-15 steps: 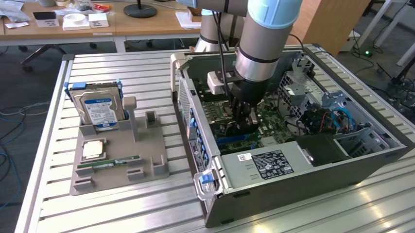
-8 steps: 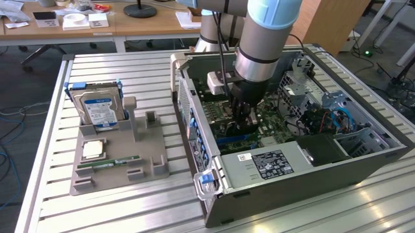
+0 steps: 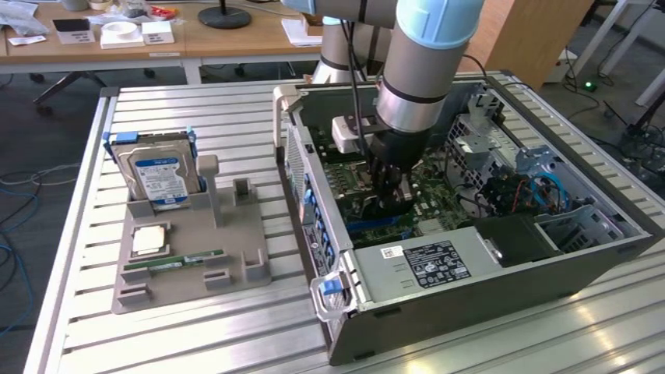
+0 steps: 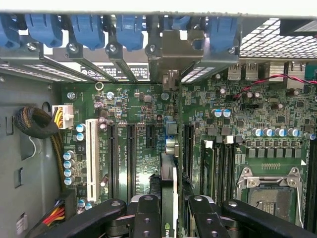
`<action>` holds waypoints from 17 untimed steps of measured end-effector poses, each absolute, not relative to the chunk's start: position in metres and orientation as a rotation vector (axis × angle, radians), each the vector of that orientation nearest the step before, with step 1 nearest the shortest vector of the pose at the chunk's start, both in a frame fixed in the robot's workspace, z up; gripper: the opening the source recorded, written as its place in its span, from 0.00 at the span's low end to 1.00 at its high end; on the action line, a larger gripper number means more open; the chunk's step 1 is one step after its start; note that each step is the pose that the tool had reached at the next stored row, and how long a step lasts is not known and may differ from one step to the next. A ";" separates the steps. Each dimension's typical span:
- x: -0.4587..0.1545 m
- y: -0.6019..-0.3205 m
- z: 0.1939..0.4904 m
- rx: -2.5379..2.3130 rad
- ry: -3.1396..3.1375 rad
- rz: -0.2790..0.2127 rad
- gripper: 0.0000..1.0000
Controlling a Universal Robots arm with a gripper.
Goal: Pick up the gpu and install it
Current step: 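Insert the gpu into the slot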
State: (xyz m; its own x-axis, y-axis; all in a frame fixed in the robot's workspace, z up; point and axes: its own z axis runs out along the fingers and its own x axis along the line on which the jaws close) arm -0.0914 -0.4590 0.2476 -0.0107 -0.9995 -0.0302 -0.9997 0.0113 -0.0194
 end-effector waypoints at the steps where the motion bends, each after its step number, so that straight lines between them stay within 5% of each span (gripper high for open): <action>1: -0.091 -0.459 0.247 -2.185 2.209 0.012 0.26; 17: -0.091 -0.459 0.251 -2.184 2.209 0.012 0.26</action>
State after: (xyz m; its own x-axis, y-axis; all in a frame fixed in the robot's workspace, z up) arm -0.0913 -0.4590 0.2506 -0.0108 -0.9995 -0.0304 -0.9997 0.0114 -0.0195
